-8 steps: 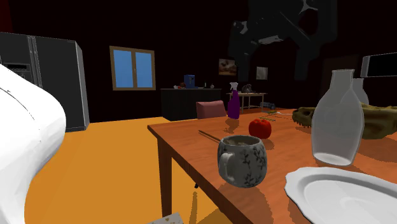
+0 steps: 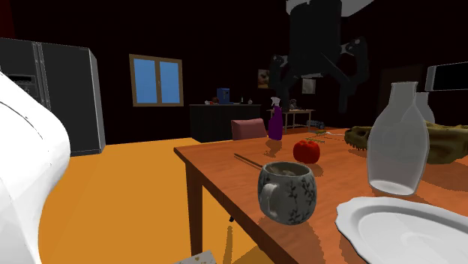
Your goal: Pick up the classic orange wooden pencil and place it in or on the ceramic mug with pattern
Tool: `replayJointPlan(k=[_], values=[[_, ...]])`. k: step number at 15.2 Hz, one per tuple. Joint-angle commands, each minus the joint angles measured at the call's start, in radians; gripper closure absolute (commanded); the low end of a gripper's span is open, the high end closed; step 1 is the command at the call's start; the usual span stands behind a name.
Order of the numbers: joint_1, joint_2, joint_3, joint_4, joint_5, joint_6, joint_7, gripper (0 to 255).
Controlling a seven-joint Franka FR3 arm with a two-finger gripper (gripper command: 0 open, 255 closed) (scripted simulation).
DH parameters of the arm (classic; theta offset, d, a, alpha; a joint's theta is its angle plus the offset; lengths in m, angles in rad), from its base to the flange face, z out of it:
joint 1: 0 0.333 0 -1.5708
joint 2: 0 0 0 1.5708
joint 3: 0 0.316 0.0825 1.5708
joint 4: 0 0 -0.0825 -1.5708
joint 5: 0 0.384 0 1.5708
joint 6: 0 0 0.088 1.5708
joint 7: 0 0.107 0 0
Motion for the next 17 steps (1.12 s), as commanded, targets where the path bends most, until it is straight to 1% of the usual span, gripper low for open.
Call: replayJointPlan(k=[1,9,17], values=[[0.026,0.072,0.017,0.029,-0.007,0.057,-0.043,0],[0.12,0.279,0.1,0.107,-0.049,0.233,-0.183,0],[0.202,0.462,0.193,0.181,-0.132,0.379,-0.294,0]])
